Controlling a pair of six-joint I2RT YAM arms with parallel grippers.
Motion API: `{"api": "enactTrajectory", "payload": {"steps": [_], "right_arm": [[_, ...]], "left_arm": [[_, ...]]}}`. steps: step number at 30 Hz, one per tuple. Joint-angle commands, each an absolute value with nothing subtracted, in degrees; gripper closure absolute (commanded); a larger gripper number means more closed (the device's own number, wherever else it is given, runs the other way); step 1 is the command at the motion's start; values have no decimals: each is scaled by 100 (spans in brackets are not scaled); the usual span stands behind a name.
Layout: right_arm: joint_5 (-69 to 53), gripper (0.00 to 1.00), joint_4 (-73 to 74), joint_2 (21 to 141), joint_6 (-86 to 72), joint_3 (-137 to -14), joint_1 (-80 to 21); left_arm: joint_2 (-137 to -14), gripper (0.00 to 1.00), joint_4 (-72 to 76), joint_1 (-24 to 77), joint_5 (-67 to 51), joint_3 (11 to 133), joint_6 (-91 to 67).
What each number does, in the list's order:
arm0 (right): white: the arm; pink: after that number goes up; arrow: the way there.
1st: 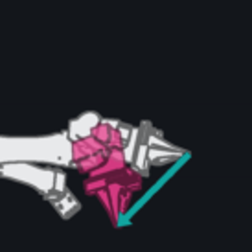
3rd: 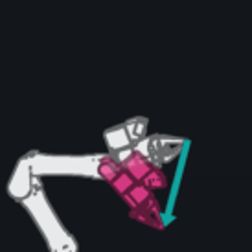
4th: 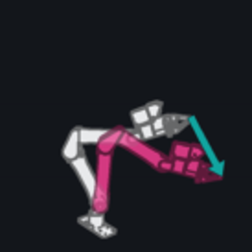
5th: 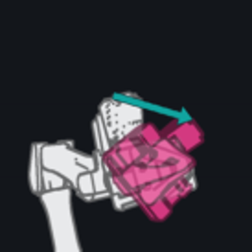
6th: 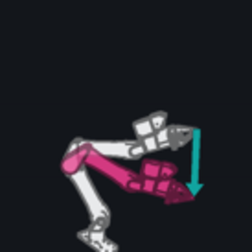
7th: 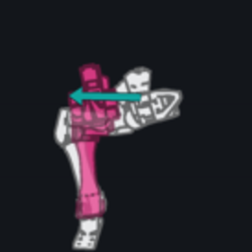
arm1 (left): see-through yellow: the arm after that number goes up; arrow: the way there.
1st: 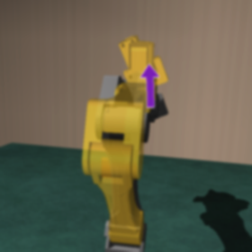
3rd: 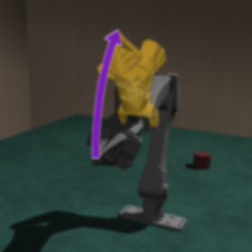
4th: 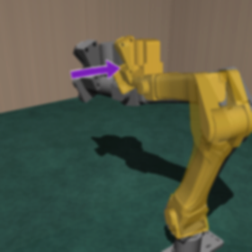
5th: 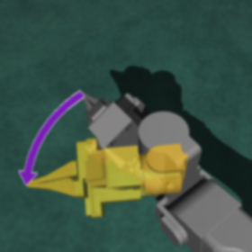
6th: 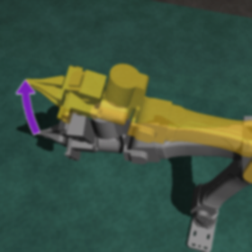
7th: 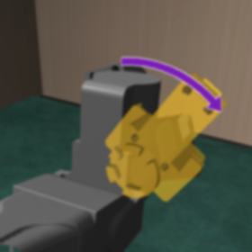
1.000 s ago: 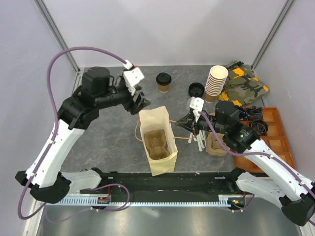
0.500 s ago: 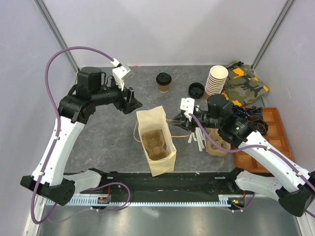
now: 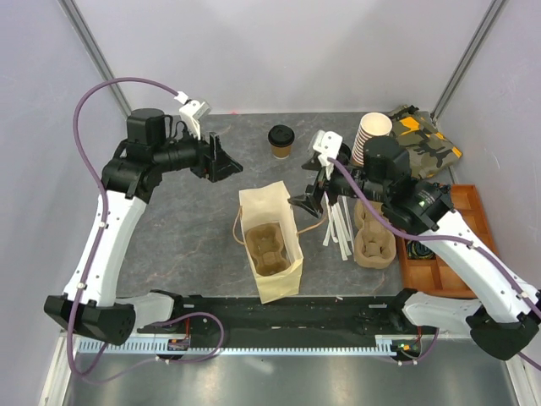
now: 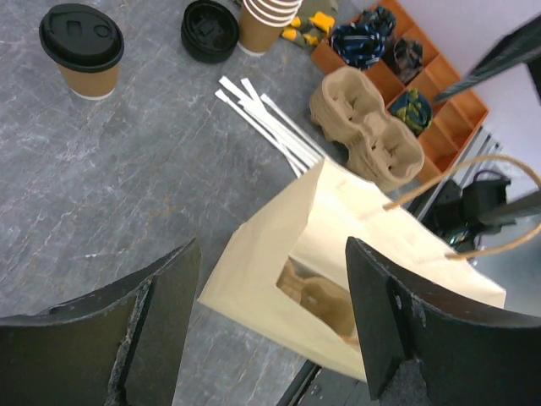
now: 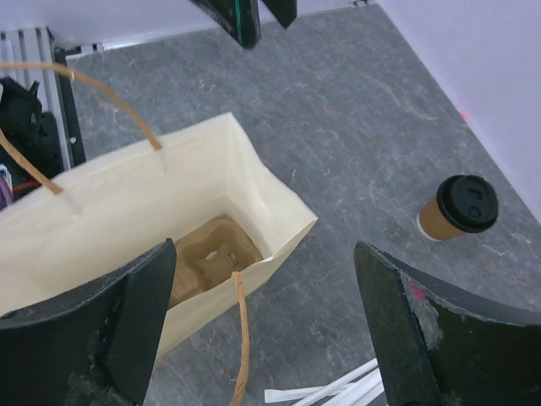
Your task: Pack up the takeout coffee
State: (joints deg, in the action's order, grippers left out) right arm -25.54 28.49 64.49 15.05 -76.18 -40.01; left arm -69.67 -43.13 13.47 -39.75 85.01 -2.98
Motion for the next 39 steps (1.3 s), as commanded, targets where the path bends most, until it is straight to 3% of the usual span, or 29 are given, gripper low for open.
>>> {"api": "enactTrajectory", "payload": {"steps": [1, 8, 13, 17, 20, 24, 31, 39], "right_arm": [[-2041, 5, 2918, 6618, 934, -8375, -3938], [-2312, 2, 2918, 7347, 334, -9027, -2586], [-2100, 2, 2804, 7497, 325, -8798, -2373], [-2617, 2, 2812, 7909, 526, -9130, -2233], [-3733, 2, 3119, 8234, 1404, -9596, -2224], [-4736, 5, 4477, 8919, 2827, -10606, -2425], [-4413, 20, 5949, 9684, 5436, -11443, -3566], [-4087, 30, 6381, 10406, 6038, -11821, -3902]], "left_arm": [[-7207, 23, -3648, 1266, -4271, 8534, -817], [-7593, 22, -3235, 1248, -3895, 8780, -529], [-8356, 22, -3182, 1143, -3340, 9263, -369], [-8657, 20, -2962, 1090, -3857, 9255, -343], [-8719, 20, -2962, 1090, -4227, 9176, -316], [-8570, 20, -2962, 1055, -4158, 8764, -299], [-8139, 20, -2892, 686, -4105, 8087, -756], [-7656, 20, -2900, 545, -3981, 7533, -695]]}}
